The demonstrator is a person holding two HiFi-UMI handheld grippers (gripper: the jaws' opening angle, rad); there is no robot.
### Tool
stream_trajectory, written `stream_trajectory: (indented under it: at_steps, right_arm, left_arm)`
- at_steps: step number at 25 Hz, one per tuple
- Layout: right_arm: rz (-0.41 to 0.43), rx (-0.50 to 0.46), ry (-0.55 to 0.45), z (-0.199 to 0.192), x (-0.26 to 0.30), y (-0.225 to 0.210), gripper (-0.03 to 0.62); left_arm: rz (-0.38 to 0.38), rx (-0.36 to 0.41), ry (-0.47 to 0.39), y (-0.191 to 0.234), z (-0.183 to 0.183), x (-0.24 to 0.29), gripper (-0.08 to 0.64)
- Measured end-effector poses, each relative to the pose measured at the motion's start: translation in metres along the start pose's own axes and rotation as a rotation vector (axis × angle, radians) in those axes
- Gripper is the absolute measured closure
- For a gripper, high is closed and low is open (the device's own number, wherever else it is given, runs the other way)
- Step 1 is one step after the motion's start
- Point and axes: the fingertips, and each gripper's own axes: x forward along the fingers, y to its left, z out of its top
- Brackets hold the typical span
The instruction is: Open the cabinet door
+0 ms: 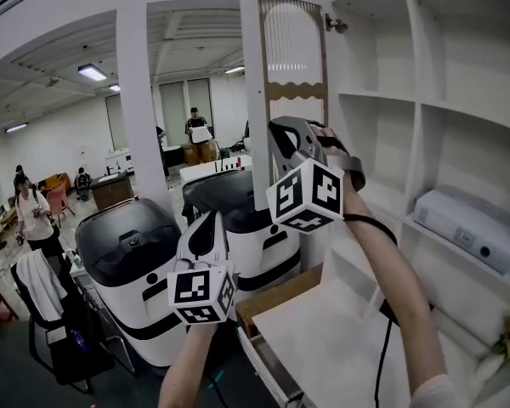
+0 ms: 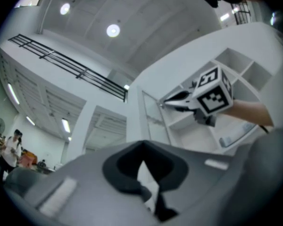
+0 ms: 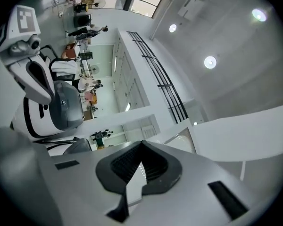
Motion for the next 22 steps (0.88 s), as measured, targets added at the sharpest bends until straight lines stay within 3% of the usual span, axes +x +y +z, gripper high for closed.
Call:
stream_trajectory:
  at_steps: [6,10,15,18,22]
  right_arm:
    - [-0.035,0.102,0.012,-0.020,-0.067,0.005,0.592]
    - [-0.023,0.154,0.037,-0.041,-0.109,0.030,0.592]
    - [0.002,0.453,0.062,-0.068,-0.158,0.078,0.592]
    - [0.007,0.526,0.109,-0.078,-0.185,0.113,0.592]
    - [-0.005,0.706,0.142,-0.091,-0.224,0.149,0.592]
  left_arm:
    - [-0.076,-0.041,-0.047,-0.041,0.016,-0.009,0.554]
    - [-0.118,-0.077,-0.063,-0.069,0.015,-0.027,0.554]
    - [-0.134,-0.055,-0.047,-0.093,-0.009,-0.059,0.554]
    - [-0.110,-0.008,-0.039,-0.105,-0.026,-0.082,0.554]
    - [-0.119,-0.037,0.003,-0.117,-0.056,-0.104,0.554]
